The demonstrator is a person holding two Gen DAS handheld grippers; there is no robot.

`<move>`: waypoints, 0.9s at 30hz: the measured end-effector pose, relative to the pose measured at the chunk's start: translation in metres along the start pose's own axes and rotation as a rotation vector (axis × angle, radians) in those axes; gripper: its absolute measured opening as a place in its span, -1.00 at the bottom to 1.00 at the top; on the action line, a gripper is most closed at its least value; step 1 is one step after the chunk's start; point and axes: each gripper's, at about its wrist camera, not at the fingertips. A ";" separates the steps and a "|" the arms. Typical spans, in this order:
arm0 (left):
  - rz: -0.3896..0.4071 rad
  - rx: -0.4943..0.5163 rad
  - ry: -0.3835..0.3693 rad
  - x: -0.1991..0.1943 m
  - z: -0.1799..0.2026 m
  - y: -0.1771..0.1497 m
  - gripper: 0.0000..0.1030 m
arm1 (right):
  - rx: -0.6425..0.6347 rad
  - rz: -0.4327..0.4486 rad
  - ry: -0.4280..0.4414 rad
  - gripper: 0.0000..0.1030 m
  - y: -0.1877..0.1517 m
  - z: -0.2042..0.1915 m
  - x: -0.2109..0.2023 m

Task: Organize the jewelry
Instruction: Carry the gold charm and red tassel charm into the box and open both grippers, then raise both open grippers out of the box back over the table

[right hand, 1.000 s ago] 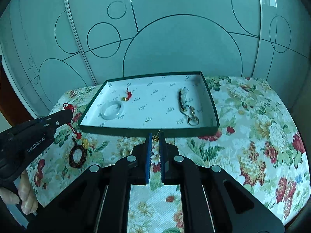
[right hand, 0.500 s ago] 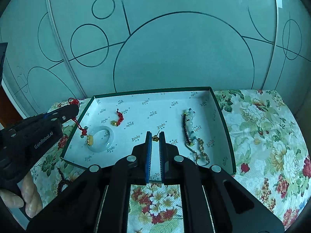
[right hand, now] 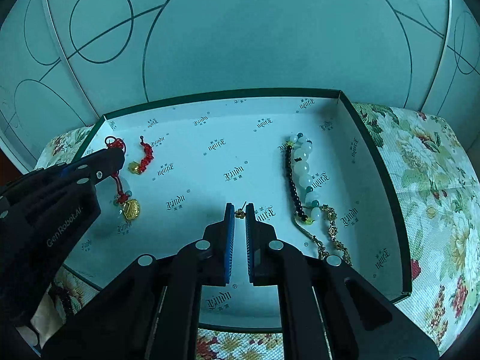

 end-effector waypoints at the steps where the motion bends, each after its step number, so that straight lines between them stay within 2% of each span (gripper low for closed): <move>1: -0.008 0.000 -0.001 0.003 0.000 -0.001 -0.77 | 0.001 -0.007 -0.004 -0.84 -0.001 0.000 0.002; 3: -0.026 0.002 -0.009 0.008 0.000 -0.002 -0.75 | 0.008 -0.013 -0.002 -0.82 -0.003 0.001 0.005; 5: -0.035 0.003 -0.008 0.011 0.000 -0.004 -0.74 | 0.012 -0.016 -0.002 -0.69 -0.004 0.002 0.006; 6: -0.040 0.003 -0.008 0.012 0.000 -0.005 -0.61 | 0.015 -0.014 -0.002 -0.55 -0.005 0.002 0.006; 7: -0.043 0.001 -0.011 0.012 0.000 -0.006 -0.49 | 0.017 -0.013 -0.002 -0.51 -0.005 0.003 0.006; 8: -0.042 -0.002 -0.015 0.011 -0.001 -0.007 -0.20 | 0.019 -0.010 0.002 -0.50 -0.005 0.003 0.004; 9: -0.034 -0.005 -0.018 0.008 -0.002 -0.008 -0.06 | 0.021 -0.004 0.002 -0.49 -0.005 0.004 0.001; 16: -0.034 -0.048 -0.028 -0.018 -0.012 -0.021 -0.05 | 0.031 0.043 0.015 -0.46 -0.015 0.010 -0.036; 22: -0.047 -0.079 -0.011 -0.047 -0.019 -0.056 -0.05 | 0.024 0.033 0.028 -0.46 -0.046 0.016 -0.068; 24: -0.053 -0.091 0.002 -0.057 -0.022 -0.069 -0.05 | 0.015 0.024 0.032 -0.46 -0.058 0.015 -0.077; 25: -0.031 -0.088 0.007 -0.066 -0.023 -0.076 -0.04 | 0.012 0.019 0.034 -0.46 -0.065 0.014 -0.081; 27: -0.022 -0.068 0.050 -0.078 -0.021 -0.086 -0.01 | 0.003 0.008 0.040 -0.46 -0.077 0.012 -0.089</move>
Point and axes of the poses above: each gripper's, at about its wrist camera, not at the fingertips, and x roughly the way its jaws point, z to its right, y to its top, and after that the axes turned 8 degrees about -y, right-handed
